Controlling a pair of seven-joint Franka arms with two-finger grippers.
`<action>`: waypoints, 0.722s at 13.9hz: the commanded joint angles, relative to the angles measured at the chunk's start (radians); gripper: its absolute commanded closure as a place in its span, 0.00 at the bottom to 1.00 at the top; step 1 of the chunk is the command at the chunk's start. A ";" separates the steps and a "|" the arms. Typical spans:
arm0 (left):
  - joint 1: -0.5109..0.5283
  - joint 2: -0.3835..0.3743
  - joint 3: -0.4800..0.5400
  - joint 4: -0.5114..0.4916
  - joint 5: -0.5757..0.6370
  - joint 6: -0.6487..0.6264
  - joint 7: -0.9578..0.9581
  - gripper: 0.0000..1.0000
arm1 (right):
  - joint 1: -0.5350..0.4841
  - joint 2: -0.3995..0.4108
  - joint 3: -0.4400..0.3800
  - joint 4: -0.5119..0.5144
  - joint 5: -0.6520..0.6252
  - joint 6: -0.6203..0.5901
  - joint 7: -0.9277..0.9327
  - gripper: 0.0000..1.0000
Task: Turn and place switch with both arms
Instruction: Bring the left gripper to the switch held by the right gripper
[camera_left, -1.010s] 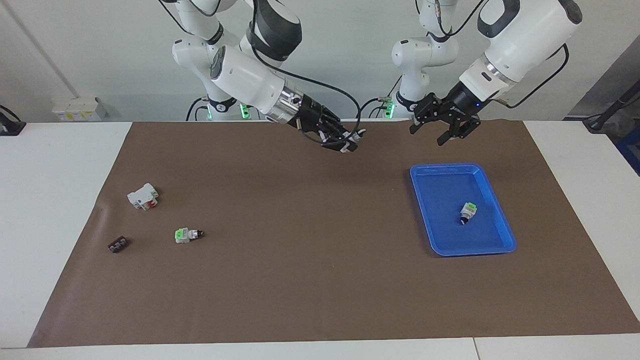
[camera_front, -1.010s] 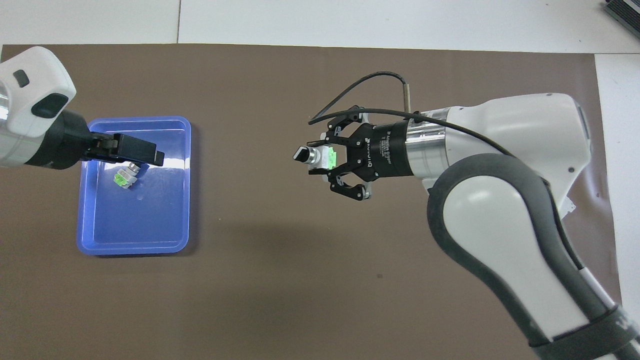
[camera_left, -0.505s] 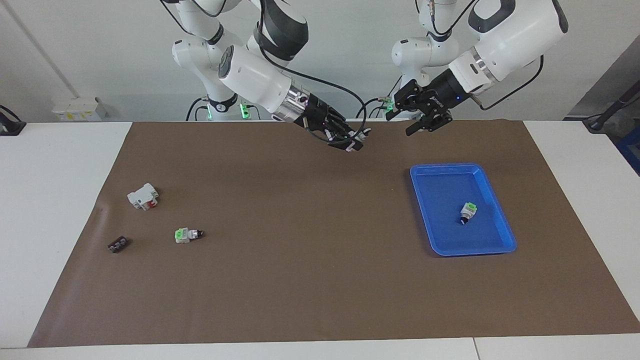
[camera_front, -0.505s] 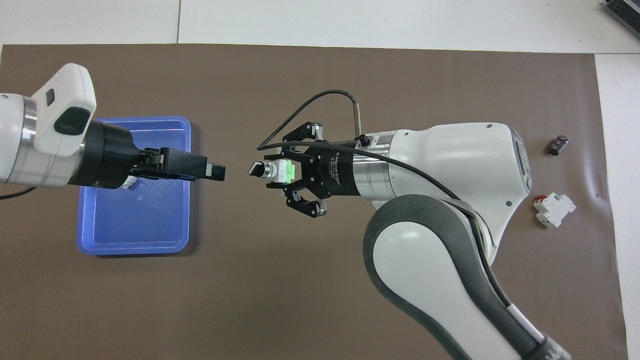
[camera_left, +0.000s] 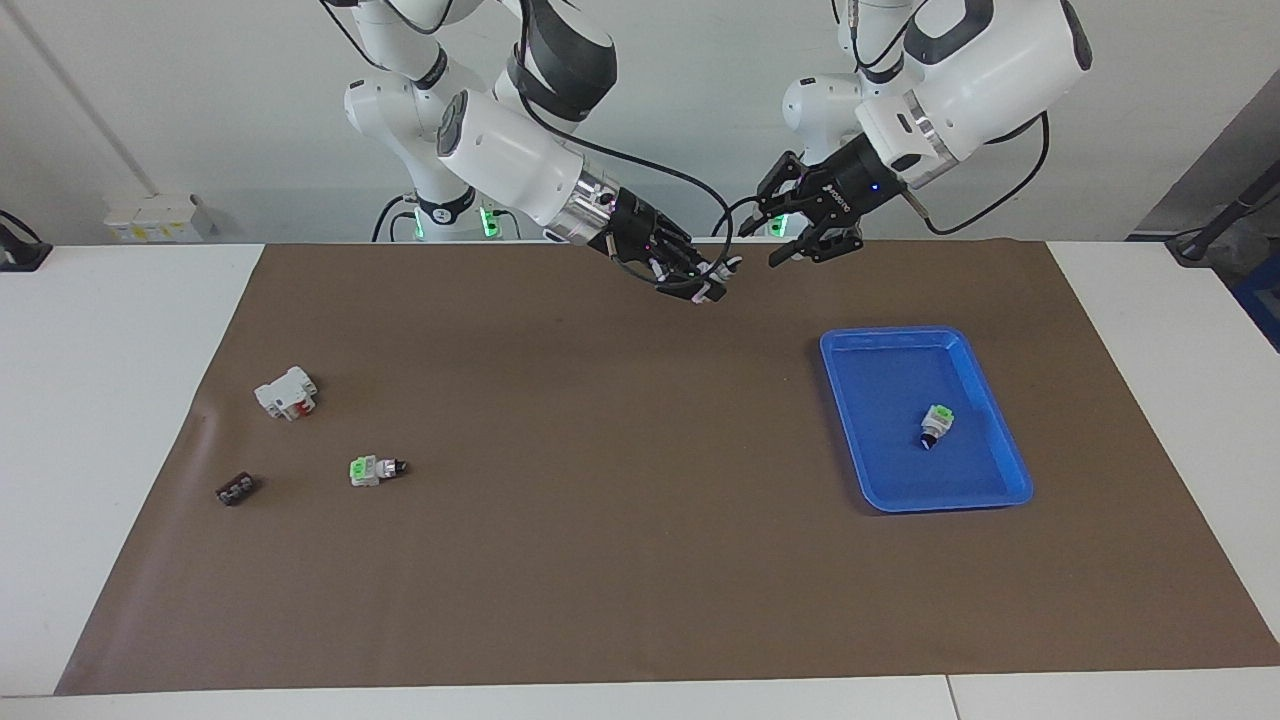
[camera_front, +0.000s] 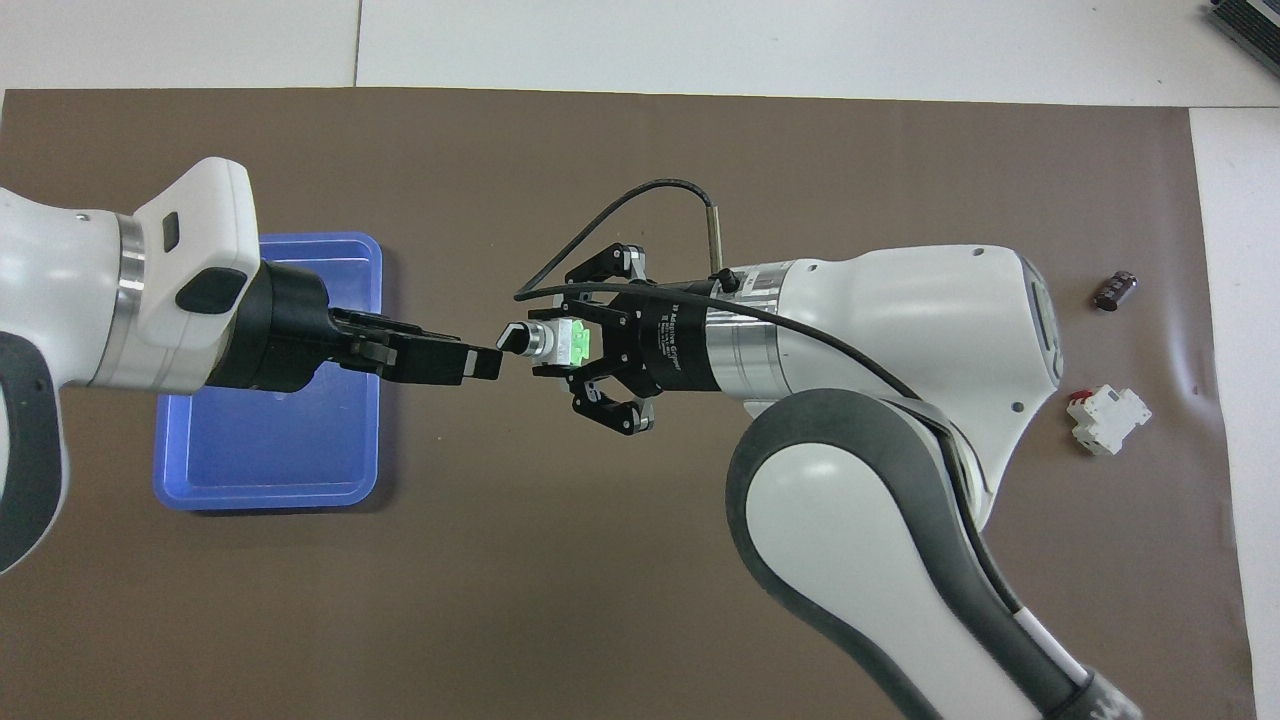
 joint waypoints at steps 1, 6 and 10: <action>-0.038 -0.035 0.013 -0.045 -0.028 0.055 0.057 0.48 | -0.004 -0.002 0.007 -0.005 0.025 0.020 -0.003 1.00; -0.070 -0.036 0.013 -0.065 -0.028 0.104 0.106 0.56 | -0.004 -0.002 0.007 -0.004 0.025 0.022 -0.003 1.00; -0.071 -0.039 0.013 -0.078 -0.028 0.133 0.137 0.61 | -0.004 -0.002 0.007 -0.004 0.025 0.022 -0.002 1.00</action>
